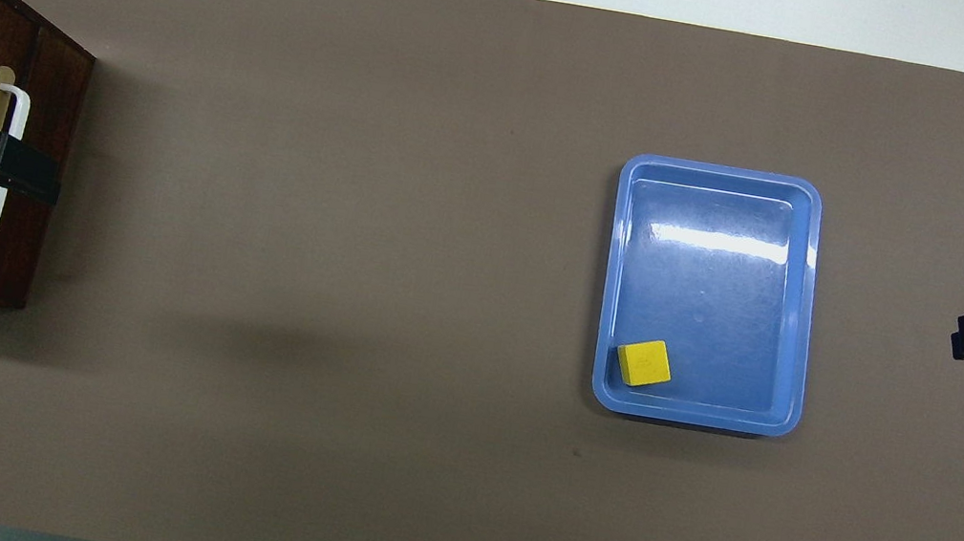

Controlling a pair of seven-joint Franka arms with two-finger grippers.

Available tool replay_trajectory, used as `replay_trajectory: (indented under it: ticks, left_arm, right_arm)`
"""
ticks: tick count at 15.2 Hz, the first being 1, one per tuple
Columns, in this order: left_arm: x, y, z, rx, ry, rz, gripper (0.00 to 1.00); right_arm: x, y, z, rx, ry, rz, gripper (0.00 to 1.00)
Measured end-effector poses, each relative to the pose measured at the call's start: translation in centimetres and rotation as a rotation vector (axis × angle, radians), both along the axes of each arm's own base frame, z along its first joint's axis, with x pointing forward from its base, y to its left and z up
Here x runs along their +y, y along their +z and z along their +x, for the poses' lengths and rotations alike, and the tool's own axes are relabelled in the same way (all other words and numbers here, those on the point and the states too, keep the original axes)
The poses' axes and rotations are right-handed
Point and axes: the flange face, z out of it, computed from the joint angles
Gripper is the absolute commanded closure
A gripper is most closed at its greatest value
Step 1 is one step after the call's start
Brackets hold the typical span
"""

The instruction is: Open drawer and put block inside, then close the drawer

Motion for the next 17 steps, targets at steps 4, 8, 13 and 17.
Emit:
replay_trajectory:
  ticks: [4,8,13,17]
  left_arm:
    - [0.0,0.0,0.0,0.0,0.0,0.0,0.0]
    - [0.0,0.0,0.0,0.0,0.0,0.0,0.0]
    - [0.0,0.0,0.0,0.0,0.0,0.0,0.0]
    - [-0.7,0.0,0.0,-0.001,-0.014,0.0,0.0]
  right_arm:
    - [0.7,-0.7,-0.4,0.038,-0.198,0.071,0.0]
    - [1.6,-4.8,-1.1,0.176,-0.588,0.167,0.0]
    - [2.4,-12.9,-1.2,0.363,-1.015,0.239,0.0]
    - [2.5,-20.1,-1.6,0.498,-1.265,0.306,0.0]
